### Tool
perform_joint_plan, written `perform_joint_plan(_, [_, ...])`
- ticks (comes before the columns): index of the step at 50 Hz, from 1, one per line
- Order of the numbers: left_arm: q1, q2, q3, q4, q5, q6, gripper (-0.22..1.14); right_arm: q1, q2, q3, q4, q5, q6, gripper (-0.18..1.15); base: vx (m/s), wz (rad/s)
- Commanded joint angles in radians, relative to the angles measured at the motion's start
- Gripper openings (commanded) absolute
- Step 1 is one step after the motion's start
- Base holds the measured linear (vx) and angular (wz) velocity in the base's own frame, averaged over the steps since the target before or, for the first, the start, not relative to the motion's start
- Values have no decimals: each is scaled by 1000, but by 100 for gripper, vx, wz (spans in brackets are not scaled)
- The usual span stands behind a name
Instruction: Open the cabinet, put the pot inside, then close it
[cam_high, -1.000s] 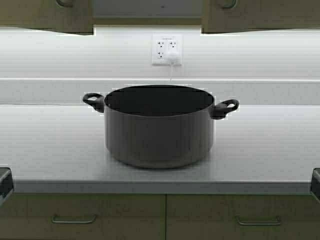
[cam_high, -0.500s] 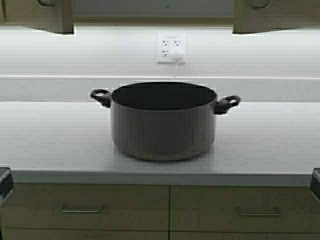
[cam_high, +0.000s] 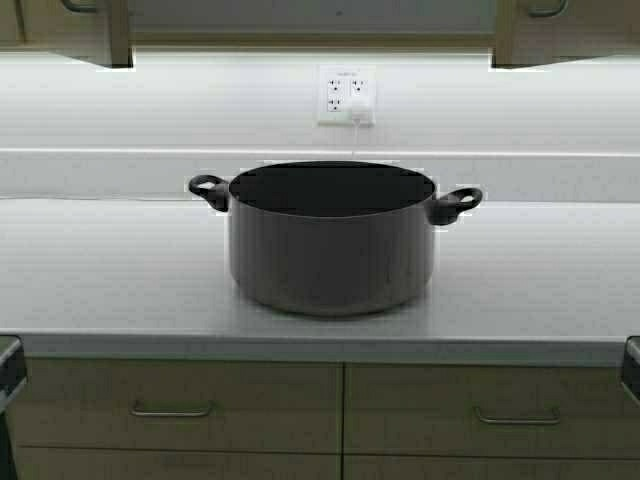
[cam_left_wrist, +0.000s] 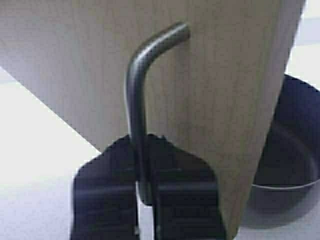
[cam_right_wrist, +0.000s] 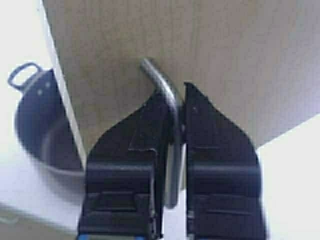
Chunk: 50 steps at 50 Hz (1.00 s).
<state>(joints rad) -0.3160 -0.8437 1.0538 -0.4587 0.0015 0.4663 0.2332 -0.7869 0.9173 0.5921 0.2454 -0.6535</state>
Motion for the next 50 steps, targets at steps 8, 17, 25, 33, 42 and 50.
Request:
perform_joint_plan(8, [58,-77,8,8,91,8,108,-156,-124,34,2,161,11,103,0,0])
perform_joint_plan(17, [81,-121,2,8,212,5,100,-193,-179,12,3,334,8,103,0,0])
perform_joint_plan(25, [-9,-152,-38,-11,417,5,87,-140,-150,-8,100,499,-18,103,0,0])
perform_joint_plan(33, [-261,-140,-72,-38,420,0,14,77,-95,-52,230,494,-66,88,0,0])
perform_joint_plan(42, [-410,-18,-74,-38,155,-14,0,307,40,-115,235,282,-63,22,0,0])
perform_joint_plan(50, [-416,175,-132,-38,-44,-9,5,428,204,-176,196,-6,-61,-2,-1,1])
